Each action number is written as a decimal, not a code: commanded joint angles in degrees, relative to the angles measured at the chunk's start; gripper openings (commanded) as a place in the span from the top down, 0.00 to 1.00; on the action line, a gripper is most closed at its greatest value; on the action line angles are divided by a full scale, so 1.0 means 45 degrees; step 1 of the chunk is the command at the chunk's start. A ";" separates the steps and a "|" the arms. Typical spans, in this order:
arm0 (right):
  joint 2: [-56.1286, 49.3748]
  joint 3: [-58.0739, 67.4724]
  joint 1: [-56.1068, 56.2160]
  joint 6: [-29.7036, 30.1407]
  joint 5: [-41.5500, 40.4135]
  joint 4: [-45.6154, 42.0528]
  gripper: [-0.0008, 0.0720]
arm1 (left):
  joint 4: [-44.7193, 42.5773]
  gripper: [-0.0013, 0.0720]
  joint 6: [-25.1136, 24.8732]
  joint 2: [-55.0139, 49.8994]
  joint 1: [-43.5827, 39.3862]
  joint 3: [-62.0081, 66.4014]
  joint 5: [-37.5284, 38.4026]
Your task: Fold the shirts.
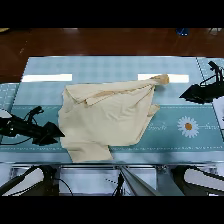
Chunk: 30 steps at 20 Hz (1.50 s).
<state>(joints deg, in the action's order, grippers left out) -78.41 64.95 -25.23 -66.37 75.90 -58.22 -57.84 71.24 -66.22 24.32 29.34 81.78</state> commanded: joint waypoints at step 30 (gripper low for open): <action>0.0000 -0.3725 0.3599 0.2977 -0.3701 0.2725 0.17 | 0.1530 0.95 -0.0355 -0.1132 -0.1729 -0.1190 -0.2351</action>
<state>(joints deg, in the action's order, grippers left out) -78.39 48.80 -11.92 -53.67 63.22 -46.44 -50.85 69.65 -71.29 16.56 24.03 71.31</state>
